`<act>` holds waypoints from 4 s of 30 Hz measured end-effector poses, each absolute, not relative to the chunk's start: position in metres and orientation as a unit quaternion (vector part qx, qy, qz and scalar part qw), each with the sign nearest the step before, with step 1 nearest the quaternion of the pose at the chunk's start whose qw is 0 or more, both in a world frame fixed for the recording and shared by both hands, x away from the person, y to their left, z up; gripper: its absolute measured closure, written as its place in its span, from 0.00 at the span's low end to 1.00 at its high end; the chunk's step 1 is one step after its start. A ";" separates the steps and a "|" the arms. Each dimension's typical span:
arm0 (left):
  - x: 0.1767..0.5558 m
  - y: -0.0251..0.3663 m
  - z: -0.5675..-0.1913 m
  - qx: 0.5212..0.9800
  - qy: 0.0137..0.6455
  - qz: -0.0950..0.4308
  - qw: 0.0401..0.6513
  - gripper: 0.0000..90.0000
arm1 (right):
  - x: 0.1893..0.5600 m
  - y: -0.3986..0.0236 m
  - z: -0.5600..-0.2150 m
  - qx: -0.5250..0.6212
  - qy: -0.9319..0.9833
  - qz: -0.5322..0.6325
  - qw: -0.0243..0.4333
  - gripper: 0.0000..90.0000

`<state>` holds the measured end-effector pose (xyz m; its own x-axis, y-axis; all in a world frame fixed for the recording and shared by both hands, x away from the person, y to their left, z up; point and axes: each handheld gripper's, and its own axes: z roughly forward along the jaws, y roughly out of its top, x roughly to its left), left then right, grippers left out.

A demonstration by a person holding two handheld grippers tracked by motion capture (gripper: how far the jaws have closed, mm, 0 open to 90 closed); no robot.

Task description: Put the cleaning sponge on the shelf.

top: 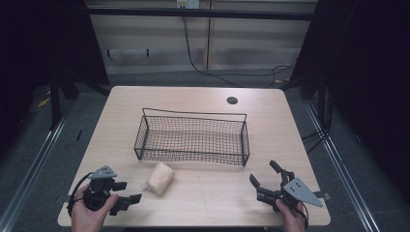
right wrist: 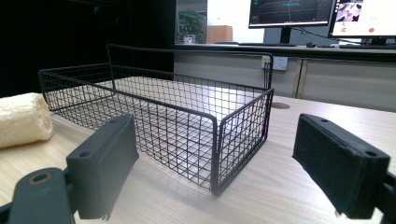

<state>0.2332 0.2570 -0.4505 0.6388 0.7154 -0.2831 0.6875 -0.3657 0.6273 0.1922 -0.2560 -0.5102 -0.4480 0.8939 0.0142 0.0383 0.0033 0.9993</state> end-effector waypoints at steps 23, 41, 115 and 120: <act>0.239 0.242 -0.442 0.829 0.426 0.012 0.362 0.21 | 0.192 -0.256 -0.510 0.386 0.607 0.593 0.362 0.15; 0.262 0.203 -0.418 0.860 0.400 -0.020 0.316 0.20 | 0.192 -0.257 -0.510 0.386 0.605 0.595 0.363 0.15; 0.313 0.158 -0.458 0.893 0.414 -0.087 0.153 0.35 | 0.192 -0.256 -0.510 0.386 0.606 0.595 0.361 0.14; 0.312 0.159 -0.456 0.891 0.416 -0.091 0.158 0.35 | 0.192 -0.256 -0.510 0.386 0.606 0.595 0.361 0.14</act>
<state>0.3116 0.1587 -0.4555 0.6380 0.7119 -0.2935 0.7694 -0.6047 0.2059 0.1920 -0.2562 -0.5102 -0.4419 0.8968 0.0226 0.0388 -0.0060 0.9992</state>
